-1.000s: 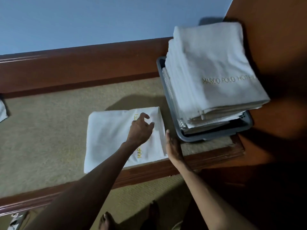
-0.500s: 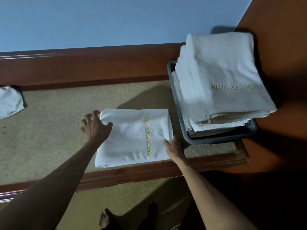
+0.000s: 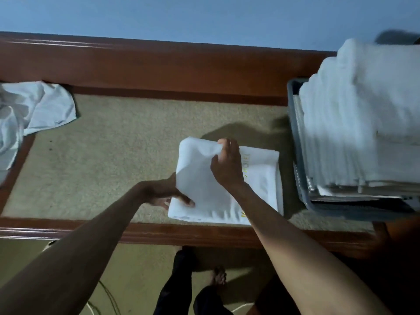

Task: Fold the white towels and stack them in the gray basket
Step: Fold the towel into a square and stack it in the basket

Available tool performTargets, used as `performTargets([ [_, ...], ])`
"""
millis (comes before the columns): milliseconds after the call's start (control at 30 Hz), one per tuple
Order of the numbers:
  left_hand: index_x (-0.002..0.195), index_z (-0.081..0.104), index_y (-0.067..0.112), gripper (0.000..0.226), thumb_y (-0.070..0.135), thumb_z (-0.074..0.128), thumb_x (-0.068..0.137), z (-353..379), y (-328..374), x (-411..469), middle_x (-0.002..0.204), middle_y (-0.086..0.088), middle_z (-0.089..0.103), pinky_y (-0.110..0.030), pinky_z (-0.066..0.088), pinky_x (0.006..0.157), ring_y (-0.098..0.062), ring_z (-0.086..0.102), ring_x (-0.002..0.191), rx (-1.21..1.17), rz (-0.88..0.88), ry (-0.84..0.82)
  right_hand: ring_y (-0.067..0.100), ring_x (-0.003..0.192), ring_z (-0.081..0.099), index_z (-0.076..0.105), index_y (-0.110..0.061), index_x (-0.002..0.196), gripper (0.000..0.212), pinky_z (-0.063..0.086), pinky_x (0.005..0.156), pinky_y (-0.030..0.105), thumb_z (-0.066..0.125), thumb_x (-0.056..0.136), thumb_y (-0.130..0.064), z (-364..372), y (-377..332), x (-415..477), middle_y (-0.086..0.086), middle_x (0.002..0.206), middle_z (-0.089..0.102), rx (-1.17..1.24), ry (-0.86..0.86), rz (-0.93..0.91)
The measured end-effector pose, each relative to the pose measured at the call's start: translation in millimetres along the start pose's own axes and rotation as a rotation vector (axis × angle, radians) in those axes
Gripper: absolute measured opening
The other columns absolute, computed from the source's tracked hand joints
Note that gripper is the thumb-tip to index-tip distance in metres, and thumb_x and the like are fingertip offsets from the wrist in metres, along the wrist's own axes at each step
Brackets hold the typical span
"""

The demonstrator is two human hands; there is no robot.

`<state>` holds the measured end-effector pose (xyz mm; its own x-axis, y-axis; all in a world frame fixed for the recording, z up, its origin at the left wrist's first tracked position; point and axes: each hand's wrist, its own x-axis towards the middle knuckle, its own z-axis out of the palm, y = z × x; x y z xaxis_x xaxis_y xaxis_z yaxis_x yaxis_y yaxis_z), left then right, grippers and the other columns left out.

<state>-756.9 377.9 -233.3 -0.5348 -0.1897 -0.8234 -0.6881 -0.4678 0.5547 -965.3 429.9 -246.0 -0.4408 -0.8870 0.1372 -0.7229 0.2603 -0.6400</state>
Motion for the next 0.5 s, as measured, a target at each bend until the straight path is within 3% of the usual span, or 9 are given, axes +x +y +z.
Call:
performTargets([
  [100, 0.142, 0.022, 0.041, 0.106, 0.006, 0.093, 0.07, -16, 10, 4, 0.142, -0.005, 0.052, -0.059, 0.056, 0.096, -0.03, 0.059, 0.126, 0.084, 0.078, -0.045, 0.039, 0.102, 0.056, 0.059, 0.001, 0.113, 0.036, 0.047, 0.09, 0.046, 0.061, 0.077, -0.002, 20, -12, 28, 0.019, 0.111, 0.056, -0.006, -0.025, -0.007],
  [200, 0.149, 0.029, 0.035, 0.115, 0.023, 0.1, 0.06, -55, 18, 14, 0.142, -0.011, 0.055, -0.062, 0.056, 0.095, -0.036, 0.061, 0.125, 0.212, 0.039, -0.083, 0.04, 0.107, 0.056, 0.059, 0.002, 0.117, 0.038, 0.045, 0.095, 0.046, 0.056, 0.083, -0.014, 32, -22, 48, 0.021, 0.114, 0.059, -0.005, -0.063, -0.026],
  [267, 0.148, 0.03, 0.028, 0.125, 0.034, 0.104, 0.047, -91, 30, 16, 0.139, -0.01, 0.054, -0.058, 0.058, 0.092, -0.034, 0.062, 0.121, 0.293, -0.007, 0.006, 0.038, 0.111, 0.056, 0.058, 0.002, 0.119, 0.038, 0.043, 0.098, 0.045, 0.056, 0.087, -0.017, 37, -25, 63, 0.019, 0.117, 0.059, 0.017, -0.063, -0.015],
  [333, 0.147, 0.031, 0.025, 0.124, 0.032, 0.099, 0.044, -126, 53, 12, 0.141, -0.007, 0.05, -0.054, 0.056, 0.098, -0.032, 0.056, 0.123, 0.372, -0.022, 0.144, 0.038, 0.112, 0.055, 0.058, 0.001, 0.122, 0.036, 0.043, 0.099, 0.044, 0.059, 0.09, -0.016, 41, -23, 76, 0.019, 0.118, 0.059, -0.01, -0.006, 0.004],
  [433, 0.152, 0.035, 0.024, 0.11, 0.012, 0.094, 0.059, -166, 101, 15, 0.137, -0.007, 0.046, -0.042, 0.051, 0.095, -0.031, 0.05, 0.121, 0.426, 0.073, 0.343, 0.037, 0.106, 0.058, 0.059, 0.0, 0.118, 0.035, 0.048, 0.093, 0.046, 0.062, 0.085, -0.013, 50, -17, 86, 0.019, 0.114, 0.06, -0.063, 0.139, -0.025],
  [500, 0.153, 0.039, 0.023, 0.104, 0.002, 0.091, 0.065, -179, 134, 25, 0.134, -0.009, 0.051, -0.041, 0.052, 0.092, -0.029, 0.053, 0.119, 0.465, 0.181, 0.476, 0.034, 0.104, 0.057, 0.057, -0.001, 0.118, 0.036, 0.048, 0.092, 0.046, 0.062, 0.085, -0.014, 53, -15, 92, 0.017, 0.119, 0.058, -0.044, 0.154, -0.012],
])
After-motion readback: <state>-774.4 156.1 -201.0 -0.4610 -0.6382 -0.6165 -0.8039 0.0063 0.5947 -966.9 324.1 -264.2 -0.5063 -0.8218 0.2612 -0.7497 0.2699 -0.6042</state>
